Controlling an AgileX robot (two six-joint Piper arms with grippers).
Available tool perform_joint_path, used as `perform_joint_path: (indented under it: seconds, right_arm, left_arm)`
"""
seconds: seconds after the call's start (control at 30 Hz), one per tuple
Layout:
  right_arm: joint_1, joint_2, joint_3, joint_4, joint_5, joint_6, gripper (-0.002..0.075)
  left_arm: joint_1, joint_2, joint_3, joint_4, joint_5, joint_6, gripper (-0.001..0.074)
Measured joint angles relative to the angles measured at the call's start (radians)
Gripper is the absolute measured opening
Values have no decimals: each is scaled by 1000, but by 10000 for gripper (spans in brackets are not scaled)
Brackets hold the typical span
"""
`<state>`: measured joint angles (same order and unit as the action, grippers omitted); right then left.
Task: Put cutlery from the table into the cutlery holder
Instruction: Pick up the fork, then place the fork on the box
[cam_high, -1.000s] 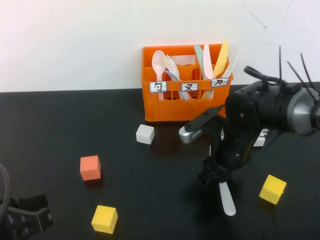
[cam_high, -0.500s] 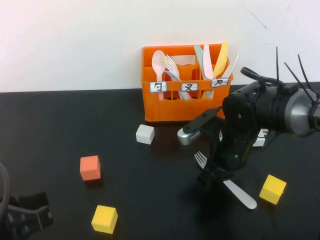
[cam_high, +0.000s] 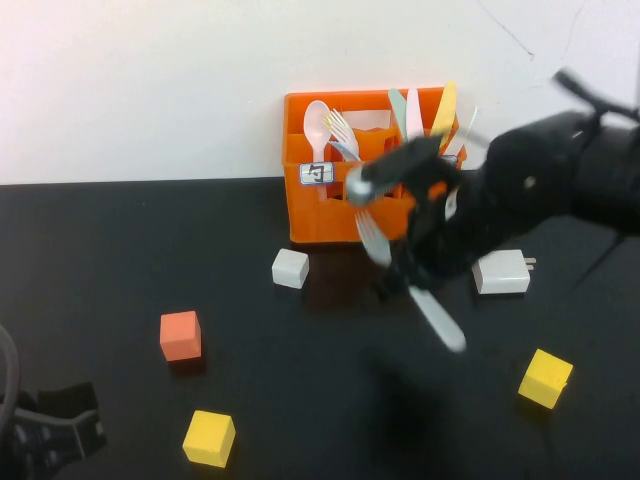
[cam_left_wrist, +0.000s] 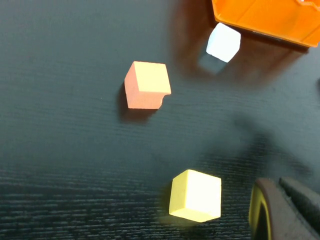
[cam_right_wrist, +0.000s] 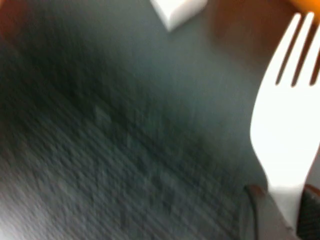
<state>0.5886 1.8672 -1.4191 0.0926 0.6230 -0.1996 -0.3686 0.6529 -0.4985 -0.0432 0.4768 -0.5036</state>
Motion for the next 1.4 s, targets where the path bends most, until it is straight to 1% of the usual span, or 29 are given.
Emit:
perform_joint_path:
  seconds: [0.13,0.33,0.57,0.67,0.8,0.97,1.17,1.23,1.4]
  right_arm:
    - [0,-66,0,11,-136,-12,122]
    - [0,-84,0,11,-508,-34,122]
    - [0,-5,0,19,-985,-68,122]
    - [0,49,0,45,-1129,-88,122]
    - [-4,132,0,138,-1275,-162,122]
    - [-40,200,0,233,-1324,-191,122]
    - [-60,224,0,206,-1340,-146,125]
    - [-61,232,0,191,-1314,-138,154]
    - [-63,263,0,188,-1255,-92,328]
  left_arm:
    - [0,0,0,0,-12,0,-1]
    - [0,0,0,0,-48,0,-1]
    - [0,0,0,12,-48,0,-1]
    - [0,0,0,16,-44,2,-1]
    - [0,0,0,18,-38,4,-1]
    - [0,0,0,18,-38,8,-1]
    - [0,0,0,20,-38,23,-1]
    - [0,0,0,22,-37,27,-1]
    - [0,0,0,22,-36,27,-1]
